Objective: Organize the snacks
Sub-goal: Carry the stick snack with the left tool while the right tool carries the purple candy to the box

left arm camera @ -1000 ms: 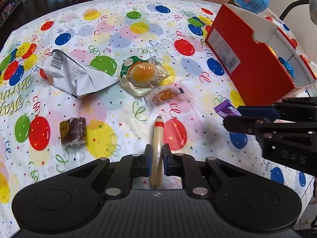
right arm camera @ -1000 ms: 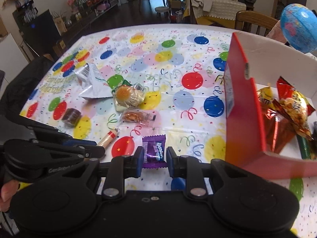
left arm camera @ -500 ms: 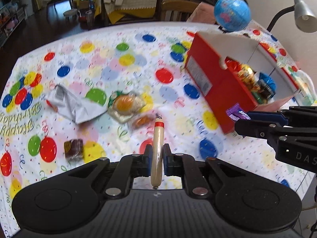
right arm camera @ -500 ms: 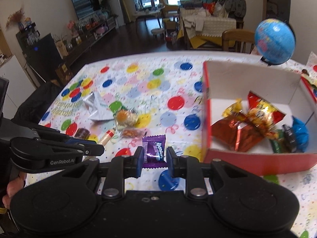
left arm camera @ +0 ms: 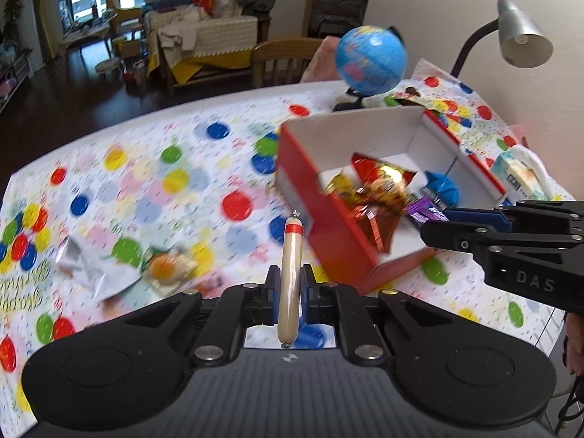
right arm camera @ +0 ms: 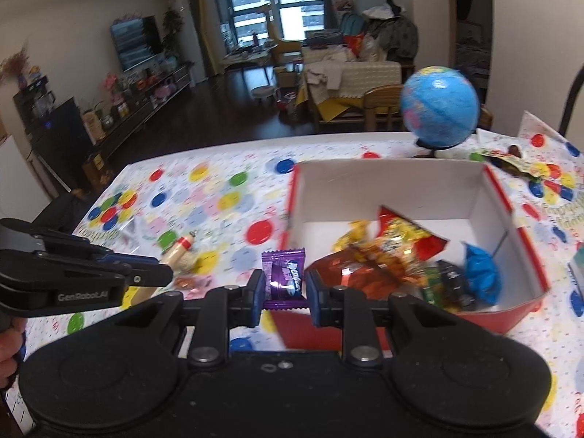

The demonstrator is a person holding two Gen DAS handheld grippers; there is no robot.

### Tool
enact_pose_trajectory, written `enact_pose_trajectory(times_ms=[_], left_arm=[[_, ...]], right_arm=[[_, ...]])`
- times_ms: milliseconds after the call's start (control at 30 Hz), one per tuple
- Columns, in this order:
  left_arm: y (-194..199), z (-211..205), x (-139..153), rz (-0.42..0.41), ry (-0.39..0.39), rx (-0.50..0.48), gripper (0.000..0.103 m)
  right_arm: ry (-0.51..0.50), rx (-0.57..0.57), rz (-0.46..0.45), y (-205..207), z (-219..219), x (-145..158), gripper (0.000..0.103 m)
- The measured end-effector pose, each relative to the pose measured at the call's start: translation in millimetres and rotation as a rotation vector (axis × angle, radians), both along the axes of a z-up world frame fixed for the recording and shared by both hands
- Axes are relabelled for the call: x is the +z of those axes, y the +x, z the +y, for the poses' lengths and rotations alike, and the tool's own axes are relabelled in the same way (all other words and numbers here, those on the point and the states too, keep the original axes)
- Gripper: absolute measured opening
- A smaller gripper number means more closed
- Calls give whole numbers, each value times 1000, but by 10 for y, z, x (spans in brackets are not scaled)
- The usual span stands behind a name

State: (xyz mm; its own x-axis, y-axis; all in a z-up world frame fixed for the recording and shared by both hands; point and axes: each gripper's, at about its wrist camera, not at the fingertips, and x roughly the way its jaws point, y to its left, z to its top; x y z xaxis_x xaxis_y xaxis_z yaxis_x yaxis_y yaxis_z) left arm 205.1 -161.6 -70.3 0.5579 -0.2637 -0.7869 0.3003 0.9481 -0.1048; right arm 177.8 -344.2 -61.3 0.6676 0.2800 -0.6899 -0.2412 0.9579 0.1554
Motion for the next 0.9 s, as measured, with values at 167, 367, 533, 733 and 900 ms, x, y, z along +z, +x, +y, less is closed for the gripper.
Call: enact_pose_trajectory(times_ms=[167,367,533,733,900], left_arm=[[137,-302,65,-10,11,-16,11],[339,-601,70,0,5,-20,11],[535,-849,17,9,16,-11,11],[752,-1115,-119,24,54,-7,11],[912,-1309,-262,41,90,-10,11]], right_arm=[[3,-45,-7,92,-328,35,22],[-3,-86,-7,231,-686,14,22],[-5,-119,12,399,-994,-62,22],[-30,-130,41,593,-1217,-239,23],[-21,-140,82,751,-1320,-420,23]])
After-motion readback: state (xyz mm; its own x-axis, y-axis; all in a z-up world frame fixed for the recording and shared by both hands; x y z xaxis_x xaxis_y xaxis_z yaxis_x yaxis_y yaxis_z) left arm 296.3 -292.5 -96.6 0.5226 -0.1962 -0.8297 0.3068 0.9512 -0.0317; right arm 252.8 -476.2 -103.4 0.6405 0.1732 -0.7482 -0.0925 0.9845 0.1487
